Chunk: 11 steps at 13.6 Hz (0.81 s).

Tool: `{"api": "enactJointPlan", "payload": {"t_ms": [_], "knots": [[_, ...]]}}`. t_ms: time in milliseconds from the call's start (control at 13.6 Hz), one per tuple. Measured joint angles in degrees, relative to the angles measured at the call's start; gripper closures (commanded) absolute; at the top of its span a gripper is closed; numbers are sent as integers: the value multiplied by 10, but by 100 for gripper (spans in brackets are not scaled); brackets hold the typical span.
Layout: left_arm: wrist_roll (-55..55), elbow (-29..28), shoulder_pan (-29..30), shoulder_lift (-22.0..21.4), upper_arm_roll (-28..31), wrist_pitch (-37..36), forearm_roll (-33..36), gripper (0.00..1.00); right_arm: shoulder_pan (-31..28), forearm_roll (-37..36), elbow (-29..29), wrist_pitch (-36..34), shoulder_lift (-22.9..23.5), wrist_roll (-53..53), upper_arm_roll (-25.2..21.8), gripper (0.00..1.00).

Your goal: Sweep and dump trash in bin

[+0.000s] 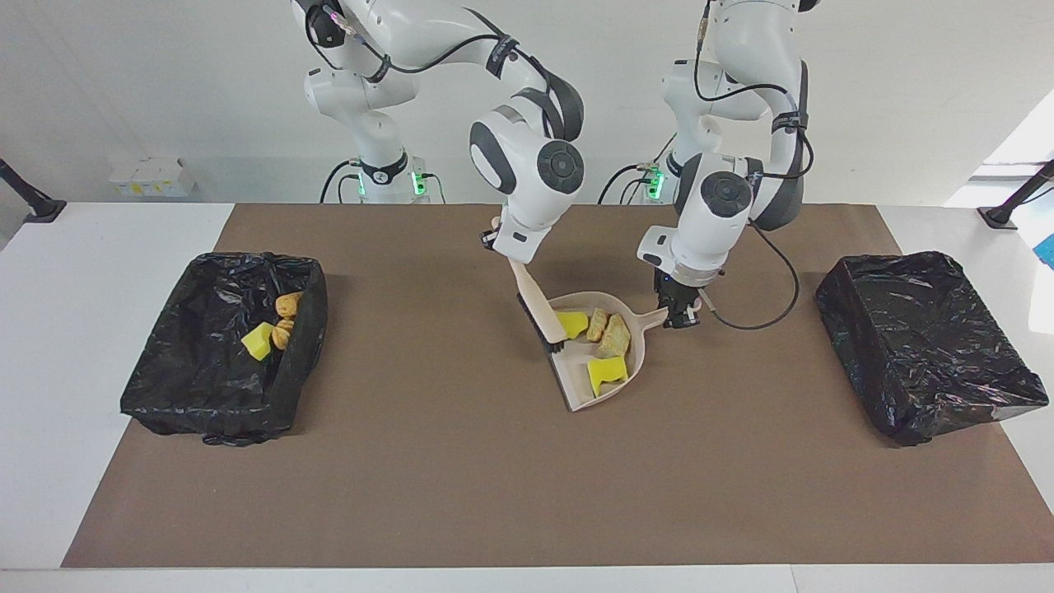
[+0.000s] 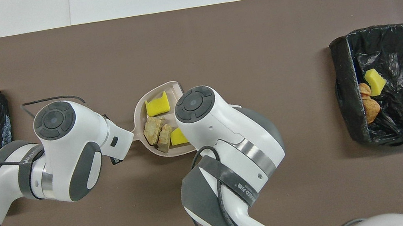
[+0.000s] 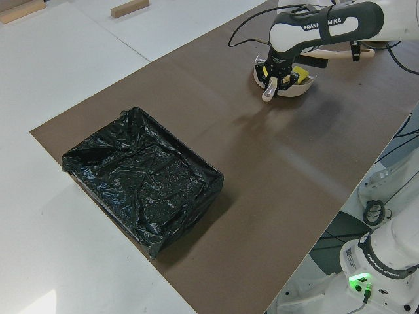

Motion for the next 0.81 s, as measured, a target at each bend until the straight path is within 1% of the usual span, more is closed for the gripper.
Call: {"api": "enactJointPlan", "payload": {"t_ms": [220,441,588,808], "knots": [[14,0,9,0,0,6,-3,100,-5,19,-7,13,-1,0,0,100],[62,12,40,-2,1,4,-14,100,-6,20,-7,13,-6,8,-1,100],[86,41,66,-5,2,-23,-16,100,-7,25,-8,11,-21,45,-1,100],[107,109,106,-8,3,-91,-18,100,3,81,-24,14,-43,149,2,100]]}}
